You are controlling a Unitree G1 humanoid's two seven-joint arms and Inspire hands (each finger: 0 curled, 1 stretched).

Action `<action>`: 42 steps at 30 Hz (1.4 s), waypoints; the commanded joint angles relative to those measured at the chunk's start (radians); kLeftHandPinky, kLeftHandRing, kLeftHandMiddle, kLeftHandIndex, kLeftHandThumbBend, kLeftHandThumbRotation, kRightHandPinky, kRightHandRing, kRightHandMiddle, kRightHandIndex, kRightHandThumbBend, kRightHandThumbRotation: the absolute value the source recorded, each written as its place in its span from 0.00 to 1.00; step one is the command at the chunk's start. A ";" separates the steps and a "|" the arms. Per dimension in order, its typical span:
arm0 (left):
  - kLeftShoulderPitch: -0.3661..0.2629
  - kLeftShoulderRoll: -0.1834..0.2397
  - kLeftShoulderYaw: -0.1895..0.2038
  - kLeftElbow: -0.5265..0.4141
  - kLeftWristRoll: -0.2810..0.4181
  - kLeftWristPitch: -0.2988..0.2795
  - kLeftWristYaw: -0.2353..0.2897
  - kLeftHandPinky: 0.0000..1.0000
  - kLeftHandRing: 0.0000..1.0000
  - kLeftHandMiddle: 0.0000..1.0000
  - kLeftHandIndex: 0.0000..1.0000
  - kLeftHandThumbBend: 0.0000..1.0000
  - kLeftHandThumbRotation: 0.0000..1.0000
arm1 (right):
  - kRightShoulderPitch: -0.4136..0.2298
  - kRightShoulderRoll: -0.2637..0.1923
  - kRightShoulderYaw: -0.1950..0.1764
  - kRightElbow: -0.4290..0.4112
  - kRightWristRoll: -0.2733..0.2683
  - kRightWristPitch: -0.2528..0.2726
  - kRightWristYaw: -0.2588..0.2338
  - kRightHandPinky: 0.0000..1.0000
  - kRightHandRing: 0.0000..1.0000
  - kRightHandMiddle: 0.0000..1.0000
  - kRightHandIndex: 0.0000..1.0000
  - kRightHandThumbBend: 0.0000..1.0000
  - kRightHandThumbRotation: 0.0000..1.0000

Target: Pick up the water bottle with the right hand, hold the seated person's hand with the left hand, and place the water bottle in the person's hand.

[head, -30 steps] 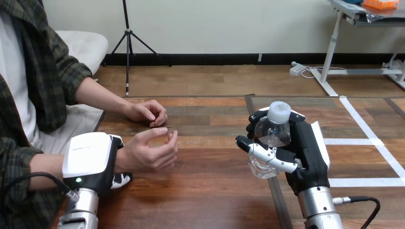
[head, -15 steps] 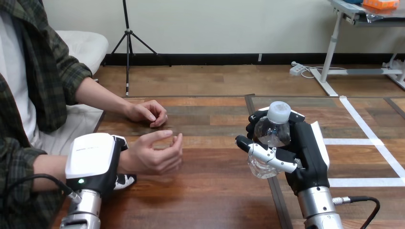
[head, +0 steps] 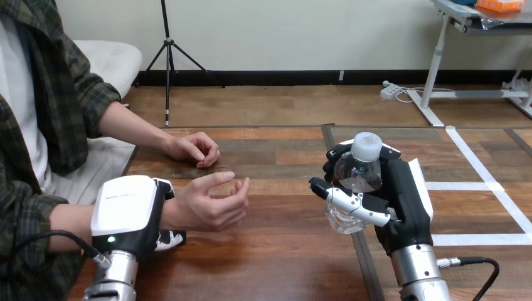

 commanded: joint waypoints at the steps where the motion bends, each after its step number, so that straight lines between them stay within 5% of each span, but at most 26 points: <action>1: 0.007 0.001 -0.004 -0.061 0.000 0.007 -0.022 0.33 0.35 0.38 0.39 0.84 0.00 | -0.084 -0.004 -0.006 -0.074 0.020 -0.006 0.003 0.39 0.42 0.46 0.47 0.71 0.00; 42: 0.101 0.010 0.011 -0.296 0.051 -0.022 0.035 0.27 0.30 0.33 0.33 0.85 0.00 | -0.111 0.019 0.020 -0.142 0.027 0.006 0.017 0.37 0.41 0.46 0.47 0.73 0.00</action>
